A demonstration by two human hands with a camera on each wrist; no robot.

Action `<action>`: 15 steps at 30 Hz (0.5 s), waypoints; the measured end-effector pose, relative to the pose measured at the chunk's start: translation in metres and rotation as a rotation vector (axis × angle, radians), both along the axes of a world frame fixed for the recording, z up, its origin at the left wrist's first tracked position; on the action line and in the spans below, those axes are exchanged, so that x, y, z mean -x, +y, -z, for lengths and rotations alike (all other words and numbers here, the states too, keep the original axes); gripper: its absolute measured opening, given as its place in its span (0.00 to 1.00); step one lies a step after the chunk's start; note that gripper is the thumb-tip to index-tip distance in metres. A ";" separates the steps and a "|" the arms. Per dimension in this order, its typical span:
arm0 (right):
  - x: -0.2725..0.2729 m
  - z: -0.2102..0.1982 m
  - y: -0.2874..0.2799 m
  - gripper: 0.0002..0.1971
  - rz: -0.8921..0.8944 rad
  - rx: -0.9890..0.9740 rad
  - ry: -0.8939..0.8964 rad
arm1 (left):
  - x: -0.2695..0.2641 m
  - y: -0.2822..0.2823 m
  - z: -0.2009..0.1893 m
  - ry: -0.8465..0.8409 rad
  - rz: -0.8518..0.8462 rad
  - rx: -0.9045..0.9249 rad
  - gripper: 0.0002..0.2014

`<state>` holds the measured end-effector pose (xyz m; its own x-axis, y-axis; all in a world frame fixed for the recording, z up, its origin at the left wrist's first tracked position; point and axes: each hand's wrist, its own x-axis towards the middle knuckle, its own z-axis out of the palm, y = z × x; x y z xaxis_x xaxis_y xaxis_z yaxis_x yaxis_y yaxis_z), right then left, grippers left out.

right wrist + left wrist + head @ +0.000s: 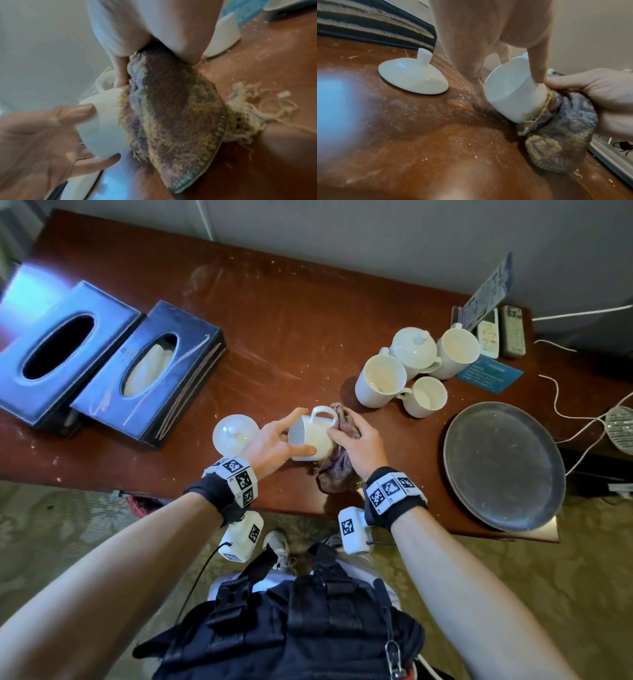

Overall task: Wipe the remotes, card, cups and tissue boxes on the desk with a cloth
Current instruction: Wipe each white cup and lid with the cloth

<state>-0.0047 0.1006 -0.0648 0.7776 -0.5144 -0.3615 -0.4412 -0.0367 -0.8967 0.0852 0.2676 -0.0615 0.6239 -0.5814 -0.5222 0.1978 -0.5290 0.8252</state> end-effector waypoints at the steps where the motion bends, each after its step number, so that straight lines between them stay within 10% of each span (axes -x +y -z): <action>1: 0.002 0.003 0.001 0.23 0.038 -0.056 -0.016 | 0.001 0.000 -0.002 -0.010 0.005 -0.008 0.42; 15: 0.022 -0.003 -0.028 0.15 0.202 -0.143 -0.023 | -0.014 -0.010 -0.012 -0.230 0.097 -0.183 0.51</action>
